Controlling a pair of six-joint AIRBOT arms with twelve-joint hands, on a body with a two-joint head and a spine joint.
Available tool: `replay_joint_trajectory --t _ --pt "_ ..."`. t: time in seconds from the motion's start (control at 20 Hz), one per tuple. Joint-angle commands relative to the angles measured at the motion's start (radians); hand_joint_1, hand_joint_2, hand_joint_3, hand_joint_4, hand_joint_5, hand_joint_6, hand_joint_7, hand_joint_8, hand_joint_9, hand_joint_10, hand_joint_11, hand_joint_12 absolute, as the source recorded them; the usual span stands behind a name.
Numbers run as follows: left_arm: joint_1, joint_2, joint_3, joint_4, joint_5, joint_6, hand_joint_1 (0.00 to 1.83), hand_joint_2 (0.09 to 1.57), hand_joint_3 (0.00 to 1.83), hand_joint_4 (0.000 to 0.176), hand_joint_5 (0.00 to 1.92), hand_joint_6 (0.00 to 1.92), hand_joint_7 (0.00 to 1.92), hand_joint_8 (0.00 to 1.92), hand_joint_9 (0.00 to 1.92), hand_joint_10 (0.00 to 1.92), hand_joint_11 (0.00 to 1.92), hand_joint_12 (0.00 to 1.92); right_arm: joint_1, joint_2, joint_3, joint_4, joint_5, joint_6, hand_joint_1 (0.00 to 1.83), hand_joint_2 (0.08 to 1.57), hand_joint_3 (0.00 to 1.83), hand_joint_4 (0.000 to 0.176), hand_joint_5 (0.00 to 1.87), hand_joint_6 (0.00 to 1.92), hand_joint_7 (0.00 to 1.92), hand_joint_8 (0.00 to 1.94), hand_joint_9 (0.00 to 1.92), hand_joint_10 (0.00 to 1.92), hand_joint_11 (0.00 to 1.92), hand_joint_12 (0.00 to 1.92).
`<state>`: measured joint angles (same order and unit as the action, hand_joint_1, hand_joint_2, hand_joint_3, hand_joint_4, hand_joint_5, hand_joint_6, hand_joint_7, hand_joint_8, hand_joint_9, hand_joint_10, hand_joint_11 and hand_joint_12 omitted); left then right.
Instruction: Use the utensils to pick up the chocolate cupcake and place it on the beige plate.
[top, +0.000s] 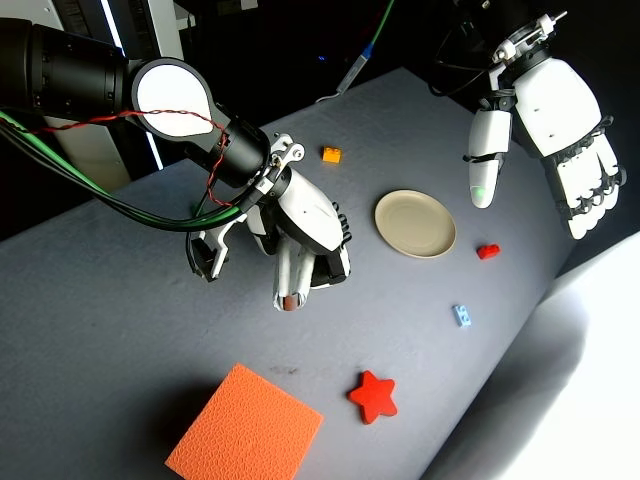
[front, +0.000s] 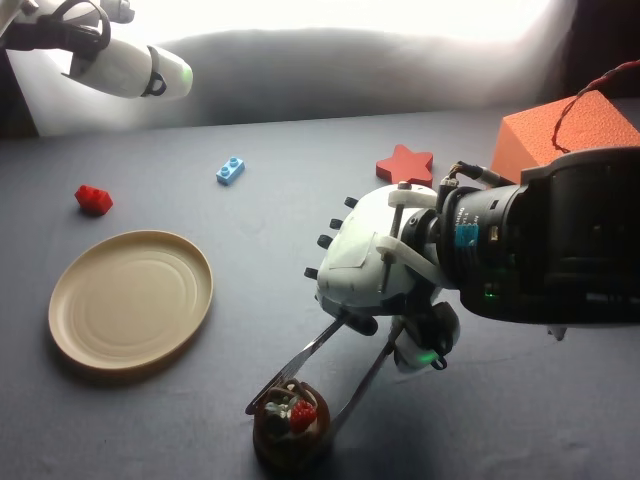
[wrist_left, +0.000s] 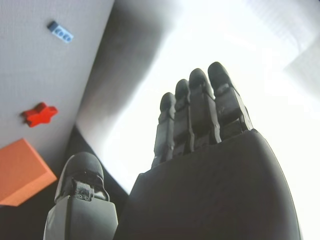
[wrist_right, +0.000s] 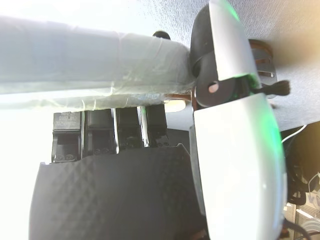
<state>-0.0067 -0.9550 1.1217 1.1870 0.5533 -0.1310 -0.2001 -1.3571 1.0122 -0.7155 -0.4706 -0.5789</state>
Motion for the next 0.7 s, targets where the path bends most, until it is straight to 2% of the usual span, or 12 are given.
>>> replay_joint_trajectory --t 0.0,0.1,0.15,0.4,0.65 --pt "-0.012 0.009 0.001 0.057 -0.017 0.002 0.00 1.16 0.00 0.000 0.11 0.00 0.14 0.00 0.14 0.00 0.00 0.25 0.018 0.006 0.000 -0.032 0.059 -0.002 1.20 1.24 0.00 0.000 0.75 1.14 0.74 1.59 0.59 1.52 0.65 1.65" --pt "-0.013 0.009 0.002 0.057 -0.017 0.002 0.00 1.16 0.00 0.000 0.10 0.00 0.13 0.00 0.14 0.00 0.00 0.26 0.019 0.008 0.000 -0.032 0.059 -0.002 1.21 1.22 0.00 0.000 0.77 1.12 0.81 1.50 0.74 1.45 0.81 1.51" --pt "-0.014 0.009 0.002 0.057 -0.017 0.002 0.00 1.16 0.00 0.000 0.10 0.00 0.14 0.00 0.14 0.00 0.00 0.27 0.019 0.009 0.000 -0.032 0.059 -0.002 1.23 1.21 0.00 0.000 0.81 1.05 0.82 1.50 0.78 1.48 0.86 1.47" --pt "-0.015 0.009 0.002 0.057 -0.017 0.002 0.00 1.16 0.00 0.000 0.12 0.00 0.16 0.01 0.17 0.01 0.00 0.34 0.029 0.012 0.000 -0.032 0.055 0.005 1.25 1.16 0.00 0.000 0.89 0.95 0.90 1.37 0.85 1.44 0.91 1.41" --pt "-0.015 0.009 0.002 0.057 -0.017 0.002 0.00 1.16 0.00 0.000 0.13 0.00 0.17 0.00 0.20 0.00 0.00 0.38 0.046 0.021 0.000 -0.032 0.047 0.028 1.24 1.19 0.00 0.000 0.88 0.95 0.82 1.51 0.77 1.61 0.83 1.59"
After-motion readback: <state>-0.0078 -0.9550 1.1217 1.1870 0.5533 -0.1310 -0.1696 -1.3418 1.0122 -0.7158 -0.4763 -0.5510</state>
